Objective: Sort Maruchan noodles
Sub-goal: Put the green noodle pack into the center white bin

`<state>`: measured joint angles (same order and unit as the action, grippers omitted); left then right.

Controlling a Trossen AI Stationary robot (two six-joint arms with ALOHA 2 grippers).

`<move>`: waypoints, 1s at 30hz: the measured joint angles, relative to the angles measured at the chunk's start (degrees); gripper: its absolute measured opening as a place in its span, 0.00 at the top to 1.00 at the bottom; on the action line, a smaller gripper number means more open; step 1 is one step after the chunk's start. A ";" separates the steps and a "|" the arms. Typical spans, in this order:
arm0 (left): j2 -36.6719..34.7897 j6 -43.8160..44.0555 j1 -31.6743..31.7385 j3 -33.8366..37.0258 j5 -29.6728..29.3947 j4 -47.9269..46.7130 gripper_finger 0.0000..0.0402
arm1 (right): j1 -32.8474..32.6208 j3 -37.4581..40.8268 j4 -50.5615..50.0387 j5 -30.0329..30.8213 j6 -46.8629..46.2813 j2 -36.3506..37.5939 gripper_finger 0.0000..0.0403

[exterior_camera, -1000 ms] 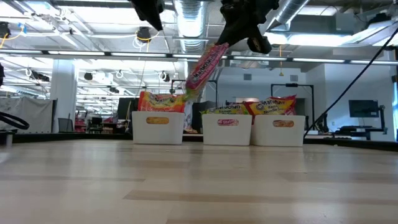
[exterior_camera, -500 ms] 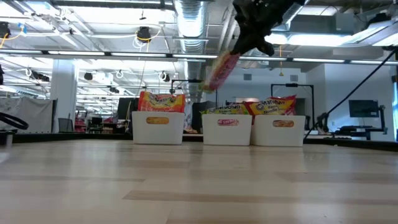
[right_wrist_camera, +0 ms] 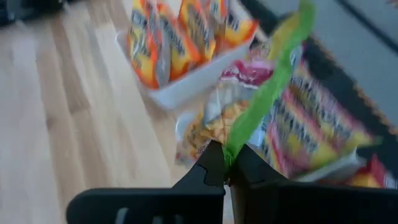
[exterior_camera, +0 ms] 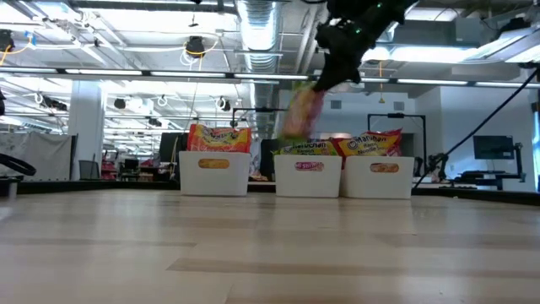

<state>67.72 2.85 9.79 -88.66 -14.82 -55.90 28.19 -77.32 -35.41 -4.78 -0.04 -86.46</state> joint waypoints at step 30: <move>0.29 -0.02 2.59 0.00 -1.32 -0.99 0.87 | -0.53 0.04 -2.97 4.80 0.04 -8.59 0.73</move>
<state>68.01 2.83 12.38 -88.66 -16.14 -56.89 27.66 -77.28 -38.38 0.01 0.00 -95.04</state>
